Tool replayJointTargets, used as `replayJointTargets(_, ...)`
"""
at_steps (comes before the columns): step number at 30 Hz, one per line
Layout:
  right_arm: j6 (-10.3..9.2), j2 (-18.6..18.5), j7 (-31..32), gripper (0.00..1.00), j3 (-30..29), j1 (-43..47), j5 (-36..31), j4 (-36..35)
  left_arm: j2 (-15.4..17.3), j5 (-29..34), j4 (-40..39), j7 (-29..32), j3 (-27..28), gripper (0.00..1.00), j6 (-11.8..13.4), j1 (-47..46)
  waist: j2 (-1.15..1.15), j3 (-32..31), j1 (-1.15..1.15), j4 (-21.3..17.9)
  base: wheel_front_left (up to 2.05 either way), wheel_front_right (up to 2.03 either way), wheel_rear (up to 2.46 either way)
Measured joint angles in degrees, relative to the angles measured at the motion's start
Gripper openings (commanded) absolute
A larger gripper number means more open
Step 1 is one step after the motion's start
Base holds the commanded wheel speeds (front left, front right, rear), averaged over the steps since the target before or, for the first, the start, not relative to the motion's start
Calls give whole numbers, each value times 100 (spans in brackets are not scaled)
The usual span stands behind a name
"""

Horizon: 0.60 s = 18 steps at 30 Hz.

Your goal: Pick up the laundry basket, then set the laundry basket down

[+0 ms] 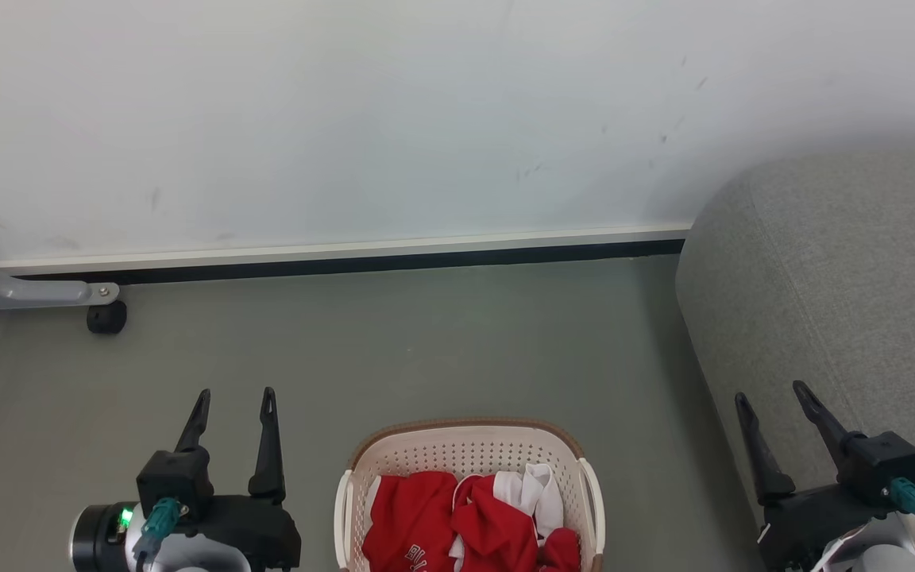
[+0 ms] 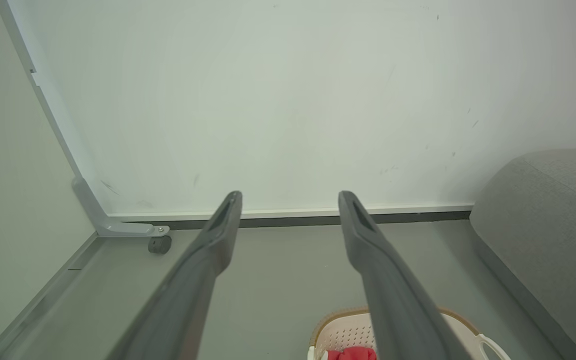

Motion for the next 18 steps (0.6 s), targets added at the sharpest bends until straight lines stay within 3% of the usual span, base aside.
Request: replayJointTargets(18,51,5,0,100,-71,-65,8,16,-54,16,-49,1,42,100,1,-1,0,119,0,12,0,0,0)
